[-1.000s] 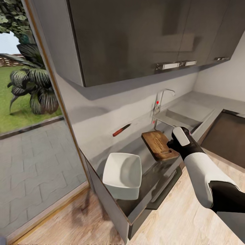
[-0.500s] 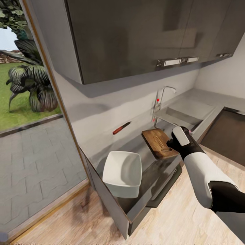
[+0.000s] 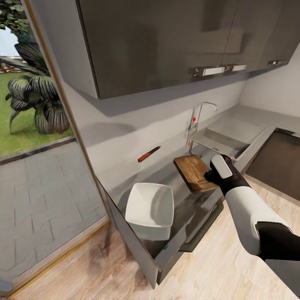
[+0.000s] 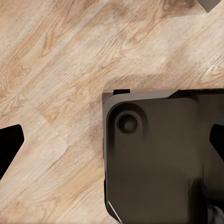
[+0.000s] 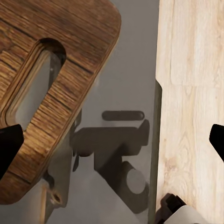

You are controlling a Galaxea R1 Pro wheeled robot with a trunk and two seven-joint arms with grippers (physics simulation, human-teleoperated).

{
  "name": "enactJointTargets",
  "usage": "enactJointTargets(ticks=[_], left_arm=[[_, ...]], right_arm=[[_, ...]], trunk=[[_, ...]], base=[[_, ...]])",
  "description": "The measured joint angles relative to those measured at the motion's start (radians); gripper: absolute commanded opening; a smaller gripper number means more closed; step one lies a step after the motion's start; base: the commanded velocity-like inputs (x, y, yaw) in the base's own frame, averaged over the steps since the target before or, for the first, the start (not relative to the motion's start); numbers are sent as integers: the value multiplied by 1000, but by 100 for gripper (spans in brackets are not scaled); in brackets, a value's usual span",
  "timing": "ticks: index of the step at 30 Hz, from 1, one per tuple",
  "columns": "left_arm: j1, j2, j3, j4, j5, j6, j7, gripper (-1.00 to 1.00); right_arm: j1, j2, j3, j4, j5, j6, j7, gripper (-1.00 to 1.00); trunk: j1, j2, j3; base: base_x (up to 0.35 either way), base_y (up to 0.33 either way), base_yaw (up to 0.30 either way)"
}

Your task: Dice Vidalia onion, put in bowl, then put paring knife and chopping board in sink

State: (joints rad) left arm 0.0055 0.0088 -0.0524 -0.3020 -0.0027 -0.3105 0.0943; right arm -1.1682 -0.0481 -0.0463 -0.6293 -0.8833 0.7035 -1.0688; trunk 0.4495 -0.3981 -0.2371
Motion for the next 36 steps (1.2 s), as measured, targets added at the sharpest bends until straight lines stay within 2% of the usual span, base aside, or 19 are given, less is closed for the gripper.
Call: enactJointTargets(ticks=[10,16,18,23,36], left_arm=[[0,1,0,0,0,-1,0,100],[0,1,0,0,0,0,0,100],[0,1,0,0,0,-1,0,100],[0,1,0,0,0,-1,0,100],[0,1,0,2,0,-1,0,100]], right_arm=[[0,1,0,-3,0,0,0,100],[0,1,3,-39,0,1,0,100],[0,0,38,-66,0,1,0,100],[0,0,70,-88,0,1,0,100],[0,-3,82,-98,0,0,1,100]], trunk=[[0,0,-15],[0,0,-17],[0,0,-17],[0,0,-17],[0,0,-17]], base=[[0,0,0],[0,0,0],[0,0,0],[0,0,0],[0,0,0]])
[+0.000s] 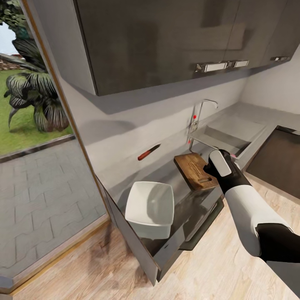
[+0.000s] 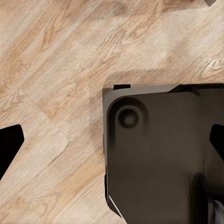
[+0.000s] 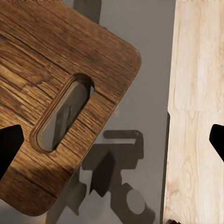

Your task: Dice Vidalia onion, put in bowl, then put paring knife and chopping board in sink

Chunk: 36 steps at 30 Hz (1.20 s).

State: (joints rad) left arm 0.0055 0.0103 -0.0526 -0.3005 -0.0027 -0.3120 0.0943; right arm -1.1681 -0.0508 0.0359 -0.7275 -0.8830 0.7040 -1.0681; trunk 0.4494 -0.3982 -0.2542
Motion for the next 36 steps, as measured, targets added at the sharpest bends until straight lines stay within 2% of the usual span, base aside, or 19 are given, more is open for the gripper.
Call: enactJointTargets(ticks=[4,14,20,36], left_arm=[[0,0,0,0,0,0,0,100],[0,0,0,0,0,0,0,100],[0,0,0,0,0,0,0,100],[0,0,0,-1,0,0,0,100]], right_arm=[[0,-2,0,0,1,-1,0,100],[0,-35,-1,-1,0,-1,2,100],[0,-51,-1,-2,1,0,43,100],[0,-54,2,0,0,-1,55,100]], trunk=[[0,0,0],[0,0,0],[0,0,0],[0,0,-9]], base=[[0,0,0],[0,0,0],[0,0,0],[0,0,0]])
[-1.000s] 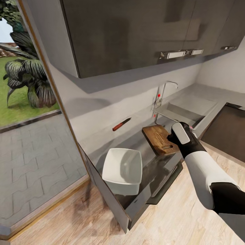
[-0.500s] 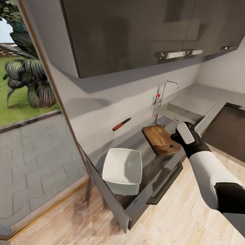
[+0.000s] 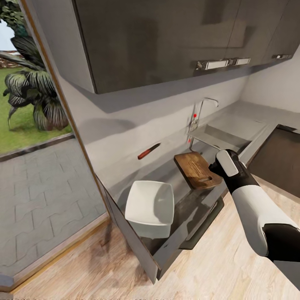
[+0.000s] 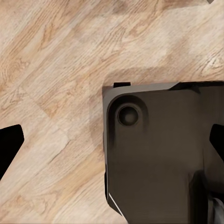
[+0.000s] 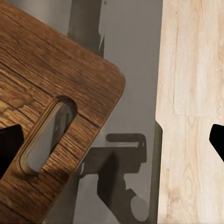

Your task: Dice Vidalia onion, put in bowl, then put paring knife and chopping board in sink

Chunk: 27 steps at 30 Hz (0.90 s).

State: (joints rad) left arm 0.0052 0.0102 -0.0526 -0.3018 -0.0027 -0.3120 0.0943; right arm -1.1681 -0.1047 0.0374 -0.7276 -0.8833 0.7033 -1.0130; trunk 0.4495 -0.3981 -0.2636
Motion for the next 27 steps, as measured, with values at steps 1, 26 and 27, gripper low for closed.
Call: enactJointTargets(ticks=[1,26,27], left_arm=[[0,0,0,0,0,0,0,100],[0,0,0,0,0,0,0,100],[0,0,0,0,0,0,0,100]], right_arm=[[0,-1,0,0,0,0,0,100],[0,-1,0,0,0,-1,0,100],[0,-1,1,0,0,-1,0,100]], trunk=[[0,0,-1],[0,0,-40],[0,0,-42]], base=[[0,0,0],[0,0,0],[0,0,0]])
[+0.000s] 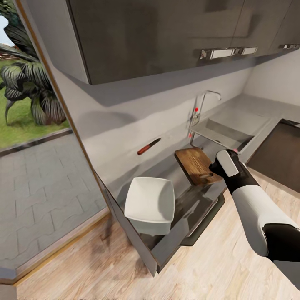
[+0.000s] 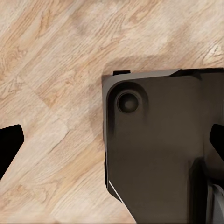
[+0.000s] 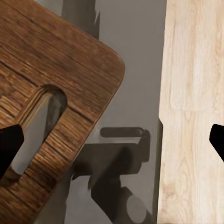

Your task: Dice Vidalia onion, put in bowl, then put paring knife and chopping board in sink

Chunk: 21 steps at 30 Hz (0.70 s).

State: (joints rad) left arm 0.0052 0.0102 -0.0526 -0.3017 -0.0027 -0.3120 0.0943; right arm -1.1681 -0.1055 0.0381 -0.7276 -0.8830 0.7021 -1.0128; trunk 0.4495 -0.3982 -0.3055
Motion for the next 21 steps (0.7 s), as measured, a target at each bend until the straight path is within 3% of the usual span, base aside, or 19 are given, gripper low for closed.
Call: enactJointTargets(ticks=[21], left_arm=[[0,0,-1,0,0,0,0,100]], right_arm=[[0,2,1,0,0,0,18,100]], trunk=[[0,0,-33]], base=[[0,0,0]])
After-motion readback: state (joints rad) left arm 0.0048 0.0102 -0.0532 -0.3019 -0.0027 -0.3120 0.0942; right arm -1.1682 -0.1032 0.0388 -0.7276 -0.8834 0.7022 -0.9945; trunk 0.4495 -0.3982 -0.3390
